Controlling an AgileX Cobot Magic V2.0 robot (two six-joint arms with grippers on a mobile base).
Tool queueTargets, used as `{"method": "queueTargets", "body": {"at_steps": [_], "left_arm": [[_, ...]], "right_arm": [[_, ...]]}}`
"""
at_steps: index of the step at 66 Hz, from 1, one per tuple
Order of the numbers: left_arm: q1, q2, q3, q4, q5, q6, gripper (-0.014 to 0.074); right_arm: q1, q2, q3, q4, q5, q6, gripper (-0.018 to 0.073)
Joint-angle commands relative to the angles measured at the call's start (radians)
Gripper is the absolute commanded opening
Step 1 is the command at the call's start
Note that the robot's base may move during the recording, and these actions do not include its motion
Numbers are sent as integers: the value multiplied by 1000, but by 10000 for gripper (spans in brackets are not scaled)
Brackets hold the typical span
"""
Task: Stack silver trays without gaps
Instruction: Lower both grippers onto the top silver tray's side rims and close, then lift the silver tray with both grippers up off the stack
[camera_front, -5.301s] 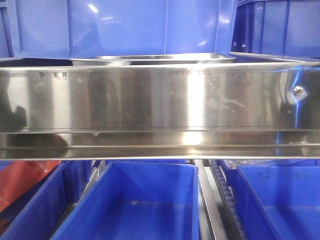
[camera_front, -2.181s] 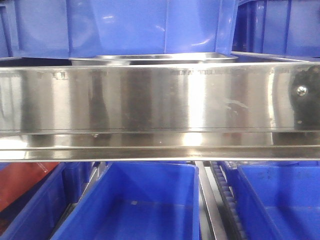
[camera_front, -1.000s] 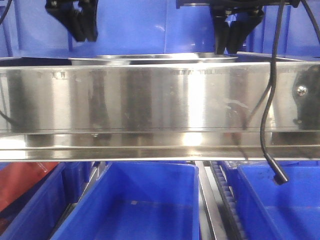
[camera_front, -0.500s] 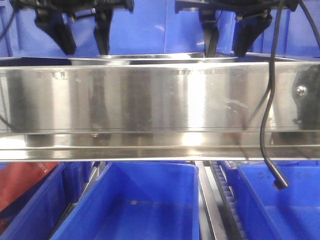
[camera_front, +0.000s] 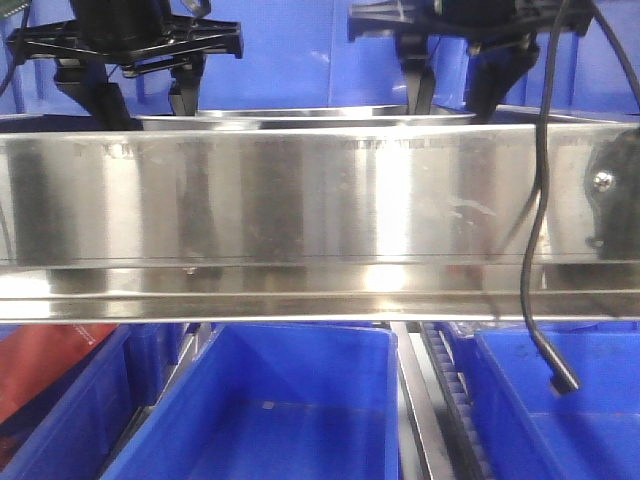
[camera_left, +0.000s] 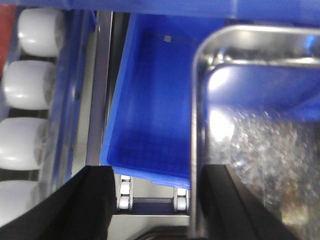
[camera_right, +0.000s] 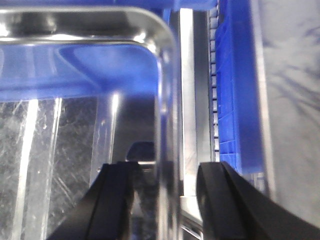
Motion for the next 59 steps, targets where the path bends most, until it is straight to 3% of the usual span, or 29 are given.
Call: {"method": "queueTargets", "body": {"at_steps": [1,15,29,34,59], "left_arm": [[2,-1,1,-20,-11,34,295],[2,-1,1,-26,-12,36,258],[2,-1,1,-26,-12,36,62],[2,-1,1,-28,-12,36,29],[2,-1,1,-43,-12,36,29]], "right_arm": [[0,-4,-9,-7,-17,2,214],[0,-1,-9,-7,-29,2,214],[0,1,-9,-7,-33,2,214],[0,3,-9,-7,-33,2,214],[0,22,-9,11,-31,2,188]]}}
